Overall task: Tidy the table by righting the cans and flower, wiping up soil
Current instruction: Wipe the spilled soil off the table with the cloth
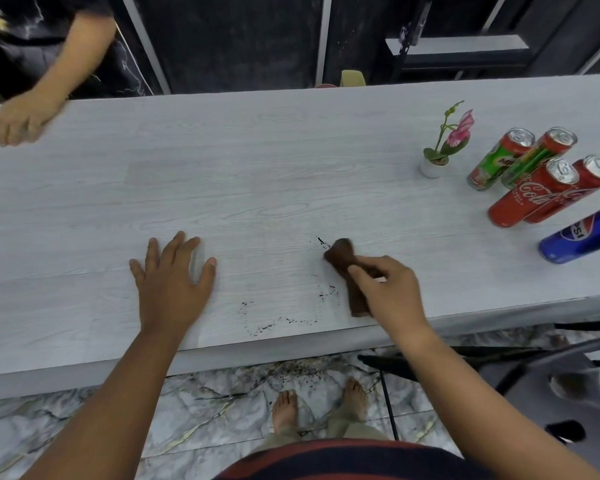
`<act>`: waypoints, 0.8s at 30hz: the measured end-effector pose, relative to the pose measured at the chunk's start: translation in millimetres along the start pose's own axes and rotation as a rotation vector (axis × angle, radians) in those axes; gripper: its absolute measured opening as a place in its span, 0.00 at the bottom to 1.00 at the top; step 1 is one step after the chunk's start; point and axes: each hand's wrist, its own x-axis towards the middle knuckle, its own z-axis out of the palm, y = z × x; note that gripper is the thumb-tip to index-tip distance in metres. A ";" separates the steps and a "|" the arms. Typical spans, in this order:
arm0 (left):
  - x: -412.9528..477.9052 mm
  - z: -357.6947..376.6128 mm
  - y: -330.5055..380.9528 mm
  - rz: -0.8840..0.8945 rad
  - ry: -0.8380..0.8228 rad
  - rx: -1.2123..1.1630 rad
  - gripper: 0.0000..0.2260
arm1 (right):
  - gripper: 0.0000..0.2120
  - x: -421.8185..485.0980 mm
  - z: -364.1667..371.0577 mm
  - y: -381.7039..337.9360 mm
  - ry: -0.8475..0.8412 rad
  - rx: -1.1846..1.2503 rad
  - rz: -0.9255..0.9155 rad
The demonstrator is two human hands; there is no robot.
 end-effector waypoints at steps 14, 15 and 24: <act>1.6 3.6 -2.2 0.006 0.012 0.012 0.30 | 0.10 13.5 -17.9 17.1 0.137 -0.479 -0.152; 2.0 3.2 -1.6 0.006 0.011 0.012 0.30 | 0.11 8.4 -6.0 11.6 0.111 -0.471 -0.182; 1.3 -1.3 2.3 -0.002 -0.002 -0.009 0.29 | 0.10 25.0 19.8 -38.4 0.027 -0.244 -0.292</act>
